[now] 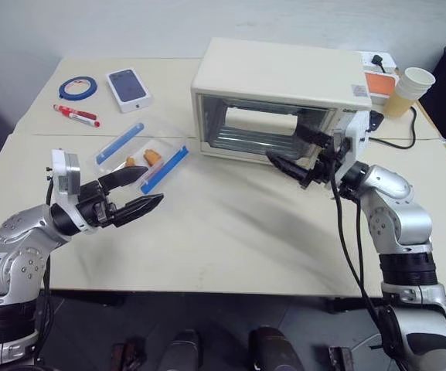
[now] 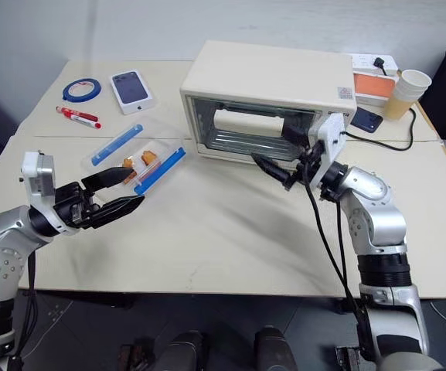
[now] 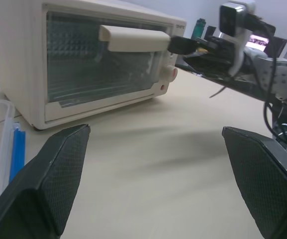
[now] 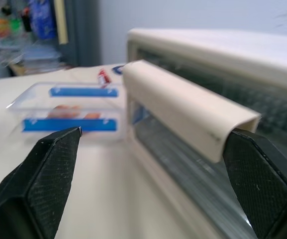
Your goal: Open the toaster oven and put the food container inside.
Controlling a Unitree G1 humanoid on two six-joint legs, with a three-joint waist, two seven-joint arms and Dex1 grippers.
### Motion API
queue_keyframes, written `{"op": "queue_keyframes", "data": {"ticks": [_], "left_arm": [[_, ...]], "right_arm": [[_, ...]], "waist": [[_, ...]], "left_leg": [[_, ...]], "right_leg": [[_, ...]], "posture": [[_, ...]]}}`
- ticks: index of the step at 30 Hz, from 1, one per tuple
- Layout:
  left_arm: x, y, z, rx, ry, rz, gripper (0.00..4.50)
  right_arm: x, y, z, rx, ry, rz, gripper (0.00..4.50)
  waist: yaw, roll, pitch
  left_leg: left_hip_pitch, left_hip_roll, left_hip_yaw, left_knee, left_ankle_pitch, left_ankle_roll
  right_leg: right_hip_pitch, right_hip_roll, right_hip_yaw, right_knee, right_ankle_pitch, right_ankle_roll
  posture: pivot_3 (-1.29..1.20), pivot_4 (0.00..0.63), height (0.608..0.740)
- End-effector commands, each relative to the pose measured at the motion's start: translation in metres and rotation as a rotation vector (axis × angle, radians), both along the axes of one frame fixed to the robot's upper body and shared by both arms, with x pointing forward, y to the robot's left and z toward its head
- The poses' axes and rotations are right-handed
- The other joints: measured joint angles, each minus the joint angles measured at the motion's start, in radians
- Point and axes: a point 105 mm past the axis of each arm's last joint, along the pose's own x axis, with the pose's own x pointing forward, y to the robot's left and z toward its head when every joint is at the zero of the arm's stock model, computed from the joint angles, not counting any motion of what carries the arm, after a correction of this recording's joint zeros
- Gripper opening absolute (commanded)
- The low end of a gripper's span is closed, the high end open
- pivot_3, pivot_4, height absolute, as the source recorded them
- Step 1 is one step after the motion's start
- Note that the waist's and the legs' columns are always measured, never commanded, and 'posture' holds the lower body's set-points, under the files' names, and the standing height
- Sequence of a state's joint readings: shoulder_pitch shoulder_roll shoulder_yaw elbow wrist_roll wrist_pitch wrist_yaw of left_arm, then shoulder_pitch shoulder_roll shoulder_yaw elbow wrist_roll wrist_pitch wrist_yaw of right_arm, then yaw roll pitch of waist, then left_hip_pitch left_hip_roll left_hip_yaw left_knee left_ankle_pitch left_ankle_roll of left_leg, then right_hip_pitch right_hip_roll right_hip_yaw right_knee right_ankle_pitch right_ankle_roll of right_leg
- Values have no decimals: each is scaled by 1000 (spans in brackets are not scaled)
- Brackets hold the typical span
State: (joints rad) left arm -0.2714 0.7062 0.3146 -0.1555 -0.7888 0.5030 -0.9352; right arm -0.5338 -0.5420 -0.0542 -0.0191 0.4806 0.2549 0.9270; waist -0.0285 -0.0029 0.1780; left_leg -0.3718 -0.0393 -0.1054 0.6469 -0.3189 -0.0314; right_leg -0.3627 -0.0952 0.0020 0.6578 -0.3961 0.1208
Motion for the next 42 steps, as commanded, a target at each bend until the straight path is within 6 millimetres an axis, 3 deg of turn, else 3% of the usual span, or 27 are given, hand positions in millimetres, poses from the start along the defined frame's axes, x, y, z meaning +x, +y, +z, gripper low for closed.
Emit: {"op": "queue_keyframes", "data": {"ticks": [1,6,17,25,30,36,42], "left_arm": [[13,-1,16,-1,-76,10,3955],[40,-14,28,-38,-110,-17,2750],[111,-55,43,-50,-206,43,42],[121,-74,27,48,-169,-60,42],[118,-80,10,111,-154,-113,42],[102,-96,-21,254,-158,-238,42],[100,-103,-40,413,-204,-219,42]], "right_arm": [[-25,11,-12,-139,-69,120,4500],[-27,5,-27,-177,-83,91,4500],[-23,3,-28,-161,-129,41,4500],[-29,-9,-32,-163,-121,-13,4500],[-44,-35,-45,-202,-100,-104,4500],[-83,-83,-71,-290,-17,-236,4500],[-99,-109,-73,-294,-16,-375,4500]], "waist": [[1,-1,0],[0,-1,1],[1,-4,2],[0,-4,2],[4,-5,3],[28,-5,3],[24,-7,4]], "left_leg": [[0,0,0,1,0,0],[1,-1,2,4,0,0],[0,-2,2,4,0,0],[0,-1,2,5,0,0],[-2,-2,1,5,0,0],[-3,-4,0,6,0,1],[-3,-3,4,8,0,1]], "right_leg": [[0,0,-1,0,0,0],[1,1,-3,2,0,1],[0,4,-7,3,0,1],[0,4,-8,5,1,1],[0,4,-9,5,1,1],[1,2,-11,3,1,2],[2,3,-10,3,1,2]], "posture": [[0,150,740],[0,150,740],[0,150,740],[0,150,740],[0,150,740],[0,150,740],[0,150,740]]}}
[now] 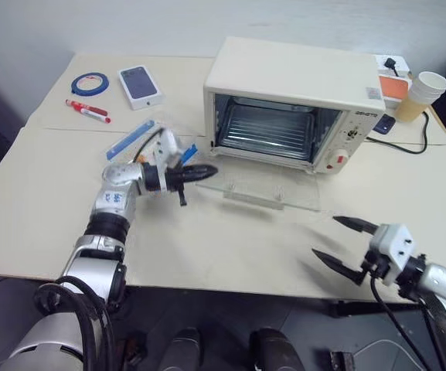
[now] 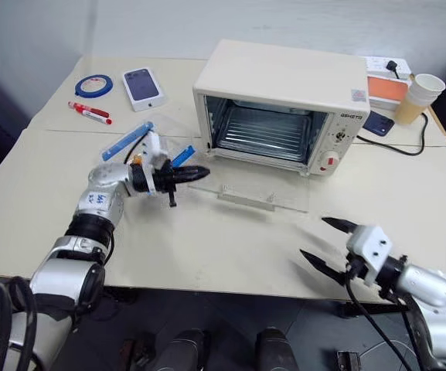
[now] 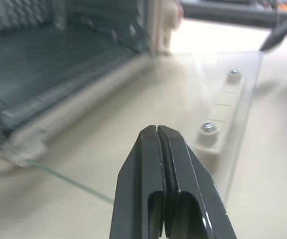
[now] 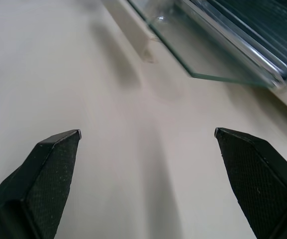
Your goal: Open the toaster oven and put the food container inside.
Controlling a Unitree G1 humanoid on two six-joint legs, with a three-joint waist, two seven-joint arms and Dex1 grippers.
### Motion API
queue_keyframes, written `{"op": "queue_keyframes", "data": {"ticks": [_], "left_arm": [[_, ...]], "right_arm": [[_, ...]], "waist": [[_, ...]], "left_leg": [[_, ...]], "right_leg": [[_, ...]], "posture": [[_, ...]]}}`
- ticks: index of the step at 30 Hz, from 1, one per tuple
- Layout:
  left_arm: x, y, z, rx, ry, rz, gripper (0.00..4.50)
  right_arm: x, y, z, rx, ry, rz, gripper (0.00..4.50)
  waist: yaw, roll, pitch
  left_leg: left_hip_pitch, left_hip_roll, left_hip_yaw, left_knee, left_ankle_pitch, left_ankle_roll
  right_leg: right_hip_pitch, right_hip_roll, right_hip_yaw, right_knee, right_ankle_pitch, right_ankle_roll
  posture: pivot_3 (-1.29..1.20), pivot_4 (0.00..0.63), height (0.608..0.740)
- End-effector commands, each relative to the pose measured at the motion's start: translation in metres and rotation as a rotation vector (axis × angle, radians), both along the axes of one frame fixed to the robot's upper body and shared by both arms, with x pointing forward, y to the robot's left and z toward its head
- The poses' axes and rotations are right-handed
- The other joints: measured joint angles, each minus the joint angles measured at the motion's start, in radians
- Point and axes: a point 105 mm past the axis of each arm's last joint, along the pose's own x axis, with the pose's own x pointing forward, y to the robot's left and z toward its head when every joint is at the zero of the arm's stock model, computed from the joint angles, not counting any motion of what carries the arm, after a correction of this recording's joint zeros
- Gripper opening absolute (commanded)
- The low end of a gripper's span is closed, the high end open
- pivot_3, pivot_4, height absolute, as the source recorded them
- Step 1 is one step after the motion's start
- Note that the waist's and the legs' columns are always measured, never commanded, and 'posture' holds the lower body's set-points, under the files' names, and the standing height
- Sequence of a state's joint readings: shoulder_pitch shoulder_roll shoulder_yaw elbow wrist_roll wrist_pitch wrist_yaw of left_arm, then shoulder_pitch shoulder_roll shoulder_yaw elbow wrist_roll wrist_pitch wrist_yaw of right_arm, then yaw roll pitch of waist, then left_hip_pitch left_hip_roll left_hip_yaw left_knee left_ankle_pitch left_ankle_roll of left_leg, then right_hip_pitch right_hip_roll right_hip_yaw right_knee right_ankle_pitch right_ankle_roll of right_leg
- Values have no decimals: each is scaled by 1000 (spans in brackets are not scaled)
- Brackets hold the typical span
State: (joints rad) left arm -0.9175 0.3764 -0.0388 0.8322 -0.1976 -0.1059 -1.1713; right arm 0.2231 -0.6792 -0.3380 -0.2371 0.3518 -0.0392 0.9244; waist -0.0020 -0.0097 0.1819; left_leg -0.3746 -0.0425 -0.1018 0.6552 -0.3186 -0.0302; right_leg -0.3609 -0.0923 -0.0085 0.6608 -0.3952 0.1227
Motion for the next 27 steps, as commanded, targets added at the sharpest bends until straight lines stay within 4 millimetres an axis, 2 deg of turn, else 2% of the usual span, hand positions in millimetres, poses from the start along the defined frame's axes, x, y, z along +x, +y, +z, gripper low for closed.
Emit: {"op": "queue_keyframes", "data": {"ticks": [1,4,6,8,10,12,13,14,17,19,21,27], "left_arm": [[-3,-9,0,135,-118,-11,42],[-13,-15,-11,206,-138,-27,42],[-20,-15,-9,171,-128,-27,42],[-29,-12,8,40,-101,-18,42],[-41,3,28,-100,-72,-4,406],[-53,26,45,-193,-88,33,668],[-57,34,49,-216,-91,49,900],[-62,52,54,-253,-85,101,1182],[-74,91,58,-296,-57,259,1826],[-88,131,41,-246,37,485,2311],[-112,163,32,-234,51,645,2770],[-181,231,5,-257,70,1038,4064]], "right_arm": [[-3,-6,23,-18,-120,-43,4500],[-1,-4,31,4,-164,-38,4500],[1,1,35,18,-173,-6,4500],[6,11,44,88,-184,30,4500],[10,24,51,136,-194,93,4500],[15,38,56,157,-204,157,4500],[16,43,58,159,-211,174,4500],[19,52,59,167,-217,208,4500],[24,71,61,198,-213,287,4500],[29,85,65,228,-230,347,4500],[34,96,74,238,-294,384,4500],[33,117,72,251,-278,524,4500]], "waist": [[-2,-1,0],[-2,-1,0],[-3,0,0],[-2,0,0],[-4,0,0],[-3,0,0],[-6,0,0],[-7,0,0],[-15,0,0],[-19,0,0],[-29,0,0],[-13,0,0]], "left_leg": [[1,1,0,0,0,0],[4,1,0,-1,0,0],[4,1,0,-1,0,0],[4,1,0,-2,0,0],[4,2,0,-2,0,0],[3,3,-1,-1,0,0],[3,3,-1,-1,0,0],[4,4,-1,-1,0,0],[5,4,-1,-3,0,0],[5,4,-2,-4,0,0],[5,4,-2,-4,0,0],[4,4,-5,-5,-1,-1]], "right_leg": [[0,0,0,1,0,0],[1,0,1,1,0,1],[1,0,1,1,0,1],[1,0,2,1,0,1],[1,0,2,1,0,1],[1,-2,2,0,0,1],[1,-2,1,0,0,1],[0,-2,2,0,0,1],[1,-3,2,0,0,1],[1,-4,2,-1,0,0],[1,-5,4,-2,0,0],[2,-6,9,-5,0,0]], "posture": [[0,150,740],[0,150,740],[0,150,740],[0,150,740],[0,150,740],[0,150,740],[0,150,740],[0,150,740],[0,150,740],[0,150,740],[0,150,740],[0,150,740]]}}
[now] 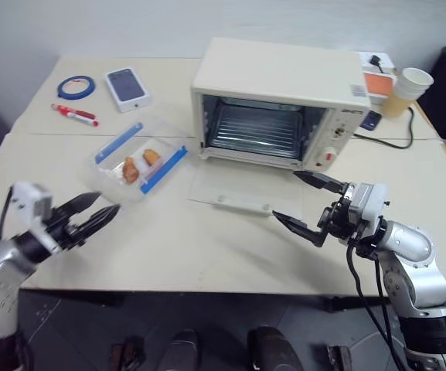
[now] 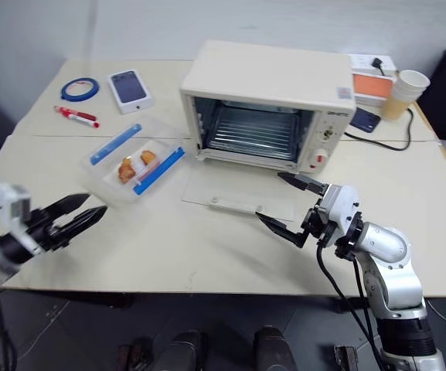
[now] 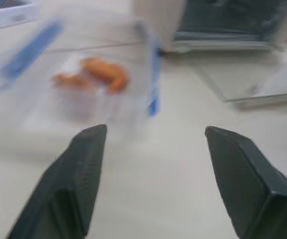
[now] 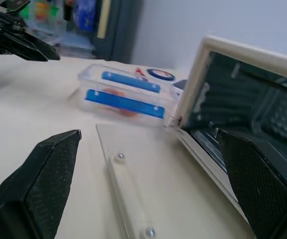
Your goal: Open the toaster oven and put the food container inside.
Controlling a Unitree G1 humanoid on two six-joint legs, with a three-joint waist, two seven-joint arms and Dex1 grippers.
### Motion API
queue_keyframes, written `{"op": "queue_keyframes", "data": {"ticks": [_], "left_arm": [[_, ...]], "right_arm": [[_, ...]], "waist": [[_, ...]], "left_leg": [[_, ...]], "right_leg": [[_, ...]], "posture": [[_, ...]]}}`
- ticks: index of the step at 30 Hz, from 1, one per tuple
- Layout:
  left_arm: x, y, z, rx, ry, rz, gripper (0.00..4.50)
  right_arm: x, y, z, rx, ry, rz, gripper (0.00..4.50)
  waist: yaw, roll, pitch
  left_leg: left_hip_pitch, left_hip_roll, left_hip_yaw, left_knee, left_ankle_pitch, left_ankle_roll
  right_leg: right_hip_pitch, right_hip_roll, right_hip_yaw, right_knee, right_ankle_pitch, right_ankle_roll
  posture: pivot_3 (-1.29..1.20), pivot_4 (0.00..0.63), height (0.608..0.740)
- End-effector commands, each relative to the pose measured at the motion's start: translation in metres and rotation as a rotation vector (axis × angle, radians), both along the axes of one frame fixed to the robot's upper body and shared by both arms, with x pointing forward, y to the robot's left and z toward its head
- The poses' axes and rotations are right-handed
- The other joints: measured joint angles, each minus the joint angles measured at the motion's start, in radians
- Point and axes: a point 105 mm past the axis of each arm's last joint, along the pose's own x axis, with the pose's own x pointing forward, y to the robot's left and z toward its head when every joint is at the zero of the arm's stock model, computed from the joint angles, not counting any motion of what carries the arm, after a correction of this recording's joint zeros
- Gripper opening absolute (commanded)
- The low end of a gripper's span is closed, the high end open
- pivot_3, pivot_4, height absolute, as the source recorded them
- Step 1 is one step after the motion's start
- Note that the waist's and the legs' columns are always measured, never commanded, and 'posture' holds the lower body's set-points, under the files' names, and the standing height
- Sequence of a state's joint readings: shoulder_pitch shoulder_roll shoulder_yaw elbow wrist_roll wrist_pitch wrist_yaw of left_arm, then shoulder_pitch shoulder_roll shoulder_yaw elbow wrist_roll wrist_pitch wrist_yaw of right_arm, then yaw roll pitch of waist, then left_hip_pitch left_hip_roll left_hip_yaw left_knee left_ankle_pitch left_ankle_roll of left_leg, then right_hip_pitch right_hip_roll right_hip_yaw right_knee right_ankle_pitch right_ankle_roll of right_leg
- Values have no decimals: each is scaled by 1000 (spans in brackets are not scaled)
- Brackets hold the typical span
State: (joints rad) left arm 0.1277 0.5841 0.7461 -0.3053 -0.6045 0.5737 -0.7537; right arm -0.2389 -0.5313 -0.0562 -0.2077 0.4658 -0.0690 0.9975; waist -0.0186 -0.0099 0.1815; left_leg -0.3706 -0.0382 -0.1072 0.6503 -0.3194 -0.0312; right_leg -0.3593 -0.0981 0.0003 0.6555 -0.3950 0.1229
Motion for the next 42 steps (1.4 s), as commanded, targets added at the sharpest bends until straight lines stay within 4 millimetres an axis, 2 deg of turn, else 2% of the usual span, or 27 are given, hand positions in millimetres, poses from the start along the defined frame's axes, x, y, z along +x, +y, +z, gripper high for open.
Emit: {"op": "queue_keyframes", "data": {"ticks": [1,2,5,7,11,14,16,18,21,23,26,33,37,40,42], "left_arm": [[-39,36,0,30,-15,203,4168],[-46,44,-3,38,-4,246,4474],[-51,53,-4,51,2,300,4474],[-42,47,3,51,-10,284,4474],[-8,22,21,31,11,223,4474],[19,2,33,-68,80,213,4474],[36,-4,29,-59,233,256,4474],[59,-13,41,-28,274,313,4474],[77,-13,50,-90,331,459,4474],[84,-19,52,-120,368,486,4474],[101,-23,44,-279,431,533,4474],[118,-29,34,-99,540,544,4474],[124,-38,21,-132,593,520,4474],[126,-38,16,-136,618,523,4474],[126,-36,14,-134,627,529,4117]], "right_arm": [[-4,12,2,10,-16,87,4500],[-4,14,3,11,-14,98,4500],[-2,17,4,6,-18,114,4500],[-1,16,4,-5,-15,120,4500],[-3,11,5,-26,-3,123,4500],[-3,7,5,-35,6,113,4500],[-3,6,5,-33,11,103,4500],[-4,6,4,-32,14,97,4500],[-7,6,4,-30,18,88,4500],[-8,6,3,-29,18,81,4500],[-10,7,3,-22,17,70,4500],[-12,8,4,-4,9,47,4500],[-13,6,5,9,6,24,4500],[-15,7,5,13,5,15,4500],[-15,6,4,17,5,7,4500]], "waist": [[10,0,0],[12,0,0],[26,0,0],[29,0,0],[36,0,0],[37,-1,0],[27,-1,0],[18,-1,0],[12,-2,0],[-1,-2,0],[-11,-2,0],[-7,-2,0],[-3,-2,0],[-2,-2,0],[-8,-2,0]], "left_leg": [[0,0,0,0,0,0],[0,0,0,0,0,0],[0,-1,0,1,0,0],[0,-1,-1,1,0,0],[0,-1,-2,0,0,0],[0,-1,-2,0,0,0],[0,-1,-2,0,0,0],[0,-2,-1,-1,0,0],[-1,-2,-1,0,0,0],[0,-2,4,0,0,0],[0,-3,5,0,0,0],[0,-2,5,1,0,0],[0,-3,4,2,0,0],[0,-3,4,2,0,0],[0,-3,5,2,0,0]], "right_leg": [[1,0,0,-1,0,0],[1,0,0,-1,0,0],[2,0,0,-2,0,0],[3,0,-1,-2,0,0],[2,0,-1,-2,0,0],[2,0,-1,-1,0,0],[2,0,0,-1,0,0],[0,1,0,1,0,0],[0,3,-1,4,0,0],[-1,5,-5,5,0,0],[-1,5,-6,7,1,1],[-3,5,-6,5,1,1],[-3,4,-5,5,1,1],[-3,4,-6,5,1,1],[-3,4,-5,5,1,1]], "posture": [[0,150,740],[0,150,740],[0,150,740],[0,150,740],[0,150,740],[0,150,740],[0,150,740],[0,150,740],[0,150,740],[0,150,740],[0,150,740],[0,150,740],[0,150,740],[0,150,740],[0,150,740]]}}
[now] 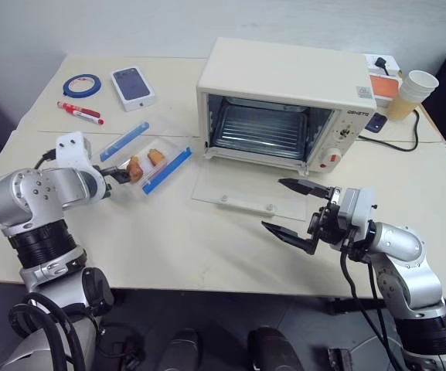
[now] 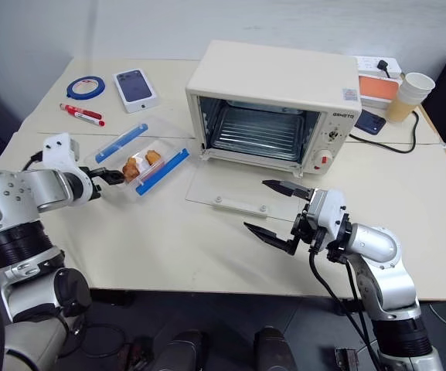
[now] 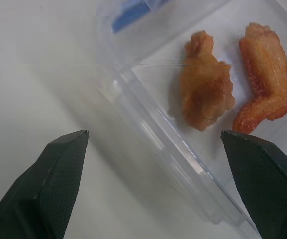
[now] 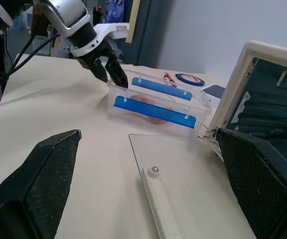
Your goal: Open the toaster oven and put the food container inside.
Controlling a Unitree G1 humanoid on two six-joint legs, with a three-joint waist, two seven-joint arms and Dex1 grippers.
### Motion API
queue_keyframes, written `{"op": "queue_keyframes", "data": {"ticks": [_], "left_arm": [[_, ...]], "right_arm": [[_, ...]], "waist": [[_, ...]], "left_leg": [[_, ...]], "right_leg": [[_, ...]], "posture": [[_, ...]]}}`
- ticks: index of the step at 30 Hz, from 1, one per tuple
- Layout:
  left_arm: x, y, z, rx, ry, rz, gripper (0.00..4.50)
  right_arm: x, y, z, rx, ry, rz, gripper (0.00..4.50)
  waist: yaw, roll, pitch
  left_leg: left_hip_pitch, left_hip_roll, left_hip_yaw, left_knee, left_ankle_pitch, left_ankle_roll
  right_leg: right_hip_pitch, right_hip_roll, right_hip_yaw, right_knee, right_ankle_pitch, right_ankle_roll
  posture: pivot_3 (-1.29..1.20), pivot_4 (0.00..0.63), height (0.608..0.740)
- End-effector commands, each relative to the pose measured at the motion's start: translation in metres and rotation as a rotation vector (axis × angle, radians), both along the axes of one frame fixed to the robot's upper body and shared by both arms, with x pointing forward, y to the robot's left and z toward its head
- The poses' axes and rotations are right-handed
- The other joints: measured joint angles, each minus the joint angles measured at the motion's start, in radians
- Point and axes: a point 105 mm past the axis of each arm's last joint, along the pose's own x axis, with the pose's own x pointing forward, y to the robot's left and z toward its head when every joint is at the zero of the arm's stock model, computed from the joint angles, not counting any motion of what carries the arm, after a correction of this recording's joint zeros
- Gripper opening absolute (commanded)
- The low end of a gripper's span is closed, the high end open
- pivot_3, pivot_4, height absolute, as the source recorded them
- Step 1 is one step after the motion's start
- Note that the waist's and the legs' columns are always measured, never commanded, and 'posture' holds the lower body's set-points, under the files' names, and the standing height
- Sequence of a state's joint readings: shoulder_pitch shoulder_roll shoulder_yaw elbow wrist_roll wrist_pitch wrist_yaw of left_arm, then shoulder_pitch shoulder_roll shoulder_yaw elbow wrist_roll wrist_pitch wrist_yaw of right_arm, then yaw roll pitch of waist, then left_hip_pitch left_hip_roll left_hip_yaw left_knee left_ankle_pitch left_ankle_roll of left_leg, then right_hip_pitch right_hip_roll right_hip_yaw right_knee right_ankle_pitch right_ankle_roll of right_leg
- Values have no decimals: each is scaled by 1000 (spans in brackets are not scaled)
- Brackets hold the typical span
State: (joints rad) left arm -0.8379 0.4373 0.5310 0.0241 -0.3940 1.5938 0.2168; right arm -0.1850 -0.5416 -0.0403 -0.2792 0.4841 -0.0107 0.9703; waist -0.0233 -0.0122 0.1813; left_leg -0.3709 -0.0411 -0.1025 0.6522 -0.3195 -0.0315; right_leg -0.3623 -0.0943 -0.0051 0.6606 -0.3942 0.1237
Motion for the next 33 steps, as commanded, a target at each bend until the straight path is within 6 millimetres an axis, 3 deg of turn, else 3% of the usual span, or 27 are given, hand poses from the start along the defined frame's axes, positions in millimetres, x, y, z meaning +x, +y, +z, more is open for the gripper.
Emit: {"op": "queue_keyframes", "data": {"ticks": [1,8,16,20,25,31,33], "left_arm": [[1,8,5,8,-13,33,3999],[3,11,9,22,-16,28,2197],[-5,32,8,52,-5,70,272],[-7,45,25,57,-73,68,268],[-7,62,66,121,-235,-65,268],[-9,31,82,126,-219,-351,268],[-7,-1,77,95,-171,-480,268]], "right_arm": [[-6,0,11,15,-51,-6,4500],[-6,1,9,16,-51,-12,4500],[-4,-1,7,12,-54,-20,4500],[-3,-2,7,8,-54,-21,4500],[-3,-10,5,-6,-47,-31,4500],[-4,-25,2,-40,-30,-71,4500],[-7,-39,-1,-62,-17,-116,4500]], "waist": [[-4,0,0],[-2,0,0],[-2,0,0],[-4,0,0],[-6,0,0],[12,0,0],[23,0,0]], "left_leg": [[0,0,0,0,0,0],[0,0,1,0,0,0],[0,0,1,0,0,0],[-1,0,1,0,0,0],[-2,1,3,-1,0,-1],[-4,-2,1,0,0,0],[-4,-2,1,1,0,0]], "right_leg": [[-1,0,0,0,0,0],[-1,0,1,1,0,0],[-2,0,1,2,0,0],[-2,0,1,2,0,0],[-7,0,1,4,0,0],[-7,-2,1,4,0,0],[-7,-2,2,4,0,0]], "posture": [[0,150,740],[0,150,740],[0,150,740],[0,150,740],[0,150,740],[0,150,740],[0,150,740]]}}
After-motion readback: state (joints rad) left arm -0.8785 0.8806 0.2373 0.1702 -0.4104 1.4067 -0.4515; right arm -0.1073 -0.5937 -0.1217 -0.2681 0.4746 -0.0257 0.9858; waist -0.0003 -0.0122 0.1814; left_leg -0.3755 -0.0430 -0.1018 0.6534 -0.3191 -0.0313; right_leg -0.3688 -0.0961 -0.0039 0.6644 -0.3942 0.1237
